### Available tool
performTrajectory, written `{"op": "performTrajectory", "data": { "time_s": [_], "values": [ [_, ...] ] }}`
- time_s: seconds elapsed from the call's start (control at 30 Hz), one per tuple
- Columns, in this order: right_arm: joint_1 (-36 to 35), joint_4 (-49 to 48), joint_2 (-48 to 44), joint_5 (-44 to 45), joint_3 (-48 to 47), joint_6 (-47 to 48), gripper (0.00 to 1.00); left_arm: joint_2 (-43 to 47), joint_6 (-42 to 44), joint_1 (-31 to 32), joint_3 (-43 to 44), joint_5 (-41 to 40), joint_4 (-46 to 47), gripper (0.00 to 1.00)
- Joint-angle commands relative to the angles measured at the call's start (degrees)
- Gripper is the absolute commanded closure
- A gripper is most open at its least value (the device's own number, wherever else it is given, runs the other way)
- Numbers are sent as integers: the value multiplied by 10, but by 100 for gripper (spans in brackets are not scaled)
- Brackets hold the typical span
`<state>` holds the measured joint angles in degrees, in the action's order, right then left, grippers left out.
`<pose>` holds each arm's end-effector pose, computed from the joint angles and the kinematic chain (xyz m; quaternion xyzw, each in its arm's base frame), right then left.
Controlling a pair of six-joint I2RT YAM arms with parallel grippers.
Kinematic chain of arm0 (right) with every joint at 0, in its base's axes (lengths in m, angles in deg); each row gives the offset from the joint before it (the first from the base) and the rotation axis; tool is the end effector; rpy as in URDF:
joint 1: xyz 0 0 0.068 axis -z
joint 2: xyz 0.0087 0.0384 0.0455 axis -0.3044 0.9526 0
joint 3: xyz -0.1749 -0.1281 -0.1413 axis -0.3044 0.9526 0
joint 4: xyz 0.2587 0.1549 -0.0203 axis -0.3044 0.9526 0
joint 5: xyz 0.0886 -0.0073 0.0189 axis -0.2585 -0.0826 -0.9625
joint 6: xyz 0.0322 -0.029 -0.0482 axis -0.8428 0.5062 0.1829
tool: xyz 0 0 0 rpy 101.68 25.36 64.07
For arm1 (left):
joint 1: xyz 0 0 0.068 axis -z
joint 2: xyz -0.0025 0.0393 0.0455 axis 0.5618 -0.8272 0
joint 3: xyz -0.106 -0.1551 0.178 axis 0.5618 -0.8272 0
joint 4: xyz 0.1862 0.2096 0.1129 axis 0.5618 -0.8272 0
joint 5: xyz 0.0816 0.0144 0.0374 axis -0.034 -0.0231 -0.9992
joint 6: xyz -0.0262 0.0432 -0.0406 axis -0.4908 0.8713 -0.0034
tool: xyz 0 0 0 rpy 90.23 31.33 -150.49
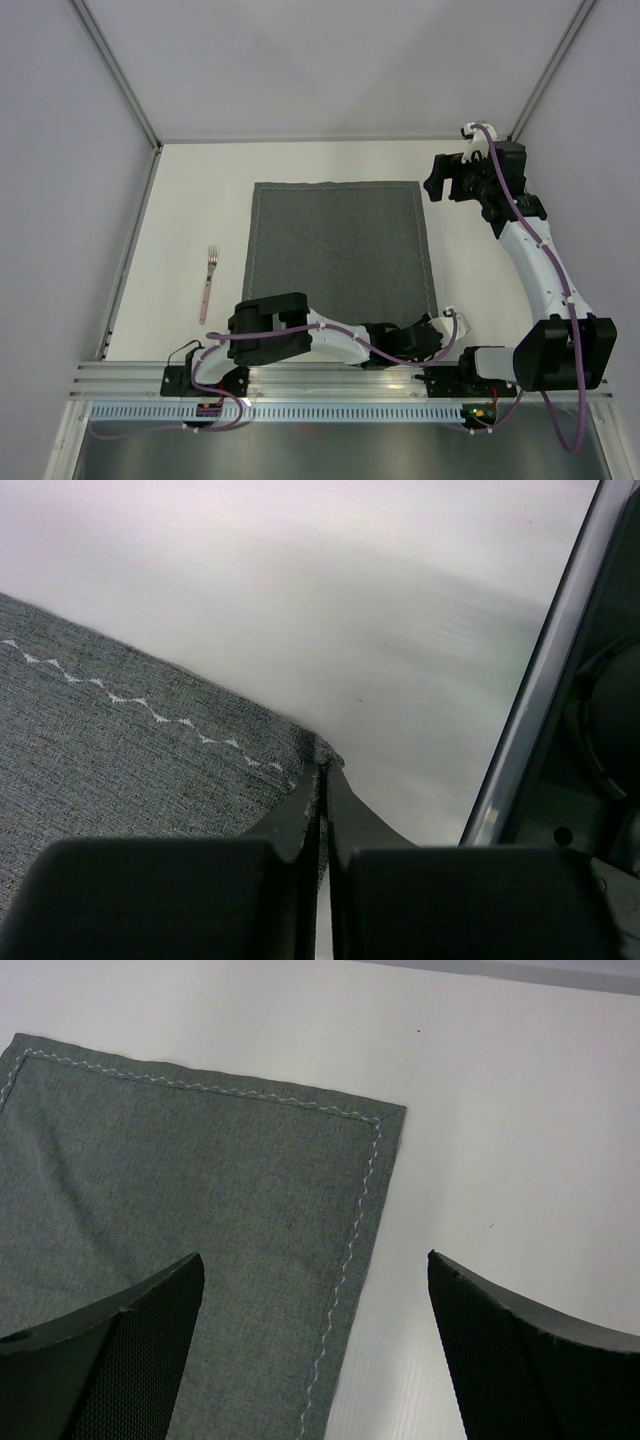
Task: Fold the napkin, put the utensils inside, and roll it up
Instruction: Fold the napkin
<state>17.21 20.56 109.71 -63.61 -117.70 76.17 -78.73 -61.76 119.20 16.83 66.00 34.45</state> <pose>0.3577 0.0171 0.3173 -0.0768 0.8498 0.1206 0.5074 0.0595 -0.4904 0.0726 0.4817 0.7090 -0.2494 0.4507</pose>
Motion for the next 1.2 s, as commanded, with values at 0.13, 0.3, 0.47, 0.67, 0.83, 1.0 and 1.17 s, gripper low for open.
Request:
{"op": "performTrajectory", "data": {
  "time_s": [0.13,0.3,0.47,0.67,0.83,1.0,1.17],
  "values": [
    [2,-2,-2,10,4,-8,3,51,-12,6,-8,45,44,98],
    [2,0,-3,10,5,9,3,72,-38,6,-27,56,75,98],
    [2,-1,-2,9,5,11,3,84,-50,4,-30,41,73,98],
    [2,0,3,3,4,10,3,119,-96,-24,-41,18,37,98],
    [1,5,11,-2,1,8,3,162,-145,-74,-70,28,6,98],
    [2,8,15,-7,-1,8,3,214,-168,-122,-78,31,-39,98],
    [1,12,16,-10,-3,8,3,253,-197,-192,-81,41,-100,98]
  ]
}}
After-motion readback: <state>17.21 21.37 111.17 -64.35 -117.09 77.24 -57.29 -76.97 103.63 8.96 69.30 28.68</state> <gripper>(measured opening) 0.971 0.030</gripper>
